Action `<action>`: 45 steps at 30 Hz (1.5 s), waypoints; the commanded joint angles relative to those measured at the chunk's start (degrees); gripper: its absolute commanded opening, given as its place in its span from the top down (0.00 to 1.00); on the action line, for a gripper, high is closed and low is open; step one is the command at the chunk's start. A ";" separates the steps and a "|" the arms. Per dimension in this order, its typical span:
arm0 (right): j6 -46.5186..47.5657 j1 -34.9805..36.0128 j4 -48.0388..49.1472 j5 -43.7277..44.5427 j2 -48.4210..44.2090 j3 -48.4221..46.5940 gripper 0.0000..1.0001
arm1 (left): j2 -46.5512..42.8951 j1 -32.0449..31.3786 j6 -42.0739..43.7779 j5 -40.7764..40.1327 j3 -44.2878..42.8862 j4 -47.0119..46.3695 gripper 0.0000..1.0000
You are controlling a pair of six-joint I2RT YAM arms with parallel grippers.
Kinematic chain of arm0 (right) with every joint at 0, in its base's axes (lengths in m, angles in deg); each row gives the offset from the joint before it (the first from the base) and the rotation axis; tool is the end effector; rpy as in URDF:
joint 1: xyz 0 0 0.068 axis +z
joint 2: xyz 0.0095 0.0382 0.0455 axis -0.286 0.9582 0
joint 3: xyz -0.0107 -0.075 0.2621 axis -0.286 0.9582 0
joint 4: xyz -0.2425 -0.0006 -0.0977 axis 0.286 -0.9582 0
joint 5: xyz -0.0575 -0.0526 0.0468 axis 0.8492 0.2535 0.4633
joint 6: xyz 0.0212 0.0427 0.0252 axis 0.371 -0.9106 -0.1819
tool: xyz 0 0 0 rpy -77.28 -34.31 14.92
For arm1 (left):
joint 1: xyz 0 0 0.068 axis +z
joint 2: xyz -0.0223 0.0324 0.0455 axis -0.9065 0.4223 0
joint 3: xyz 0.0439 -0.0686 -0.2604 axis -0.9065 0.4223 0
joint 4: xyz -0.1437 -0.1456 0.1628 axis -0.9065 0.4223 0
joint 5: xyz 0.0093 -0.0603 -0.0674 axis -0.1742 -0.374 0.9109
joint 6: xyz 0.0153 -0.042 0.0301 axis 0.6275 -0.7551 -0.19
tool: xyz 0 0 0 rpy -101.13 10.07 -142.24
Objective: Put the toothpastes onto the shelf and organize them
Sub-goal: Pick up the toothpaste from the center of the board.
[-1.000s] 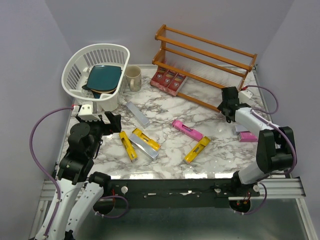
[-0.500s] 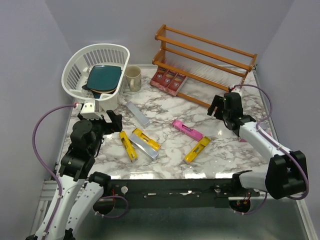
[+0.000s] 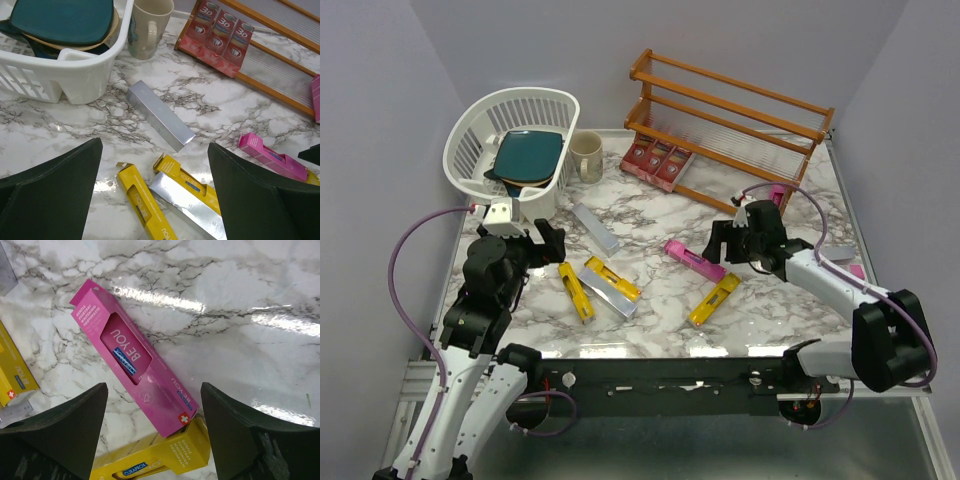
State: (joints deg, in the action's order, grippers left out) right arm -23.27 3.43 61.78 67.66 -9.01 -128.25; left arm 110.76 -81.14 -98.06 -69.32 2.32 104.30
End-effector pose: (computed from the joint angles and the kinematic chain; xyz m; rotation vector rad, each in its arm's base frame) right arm 0.2458 0.0965 0.2065 -0.1692 2.3666 0.5265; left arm 0.1201 -0.0304 0.3354 -0.1412 1.8038 -0.3407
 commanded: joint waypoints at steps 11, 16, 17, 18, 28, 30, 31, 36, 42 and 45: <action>-1.44 12.28 -3.44 2.67 4.49 -0.14 0.16 | 0.57 1.00 0.28 2.08 0.62 -0.66 0.01; -2.14 17.55 -5.99 5.21 4.76 -1.72 0.17 | 0.57 1.09 0.37 2.17 0.70 -0.66 0.01; -2.40 18.35 -6.34 6.62 4.58 -2.15 0.17 | 0.65 1.18 0.28 2.17 0.62 -0.58 0.01; -2.84 19.57 -6.69 8.46 4.32 -2.42 0.17 | 0.57 1.18 0.28 2.17 0.70 -0.58 0.01; -10.04 21.34 -8.90 23.94 -0.08 -1.54 0.18 | 0.48 1.44 0.28 2.08 0.70 -0.49 0.01; -11.54 22.13 -8.98 24.91 1.67 -1.54 0.19 | 0.48 1.44 0.37 2.00 0.70 -0.49 0.01; -13.20 22.66 -8.72 25.79 2.11 -1.54 0.20 | 0.39 1.44 0.28 2.08 0.70 -0.49 0.01; -16.46 26.96 -6.00 27.99 4.31 -1.89 0.23 | 0.48 1.53 0.19 2.08 0.79 -0.49 0.01; -20.07 29.51 -7.40 33.88 9.40 -3.65 0.28 | 0.39 1.53 0.28 2.00 0.70 -0.58 0.01; -21.12 30.22 -8.10 35.64 11.60 -4.27 0.33 | 0.30 1.53 0.28 2.00 0.71 -0.49 0.01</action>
State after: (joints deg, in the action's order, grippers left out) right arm -40.88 32.44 54.85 97.14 -0.43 -130.37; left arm 111.35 -80.00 -98.08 -68.10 2.63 104.21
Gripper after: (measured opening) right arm 0.714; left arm 0.988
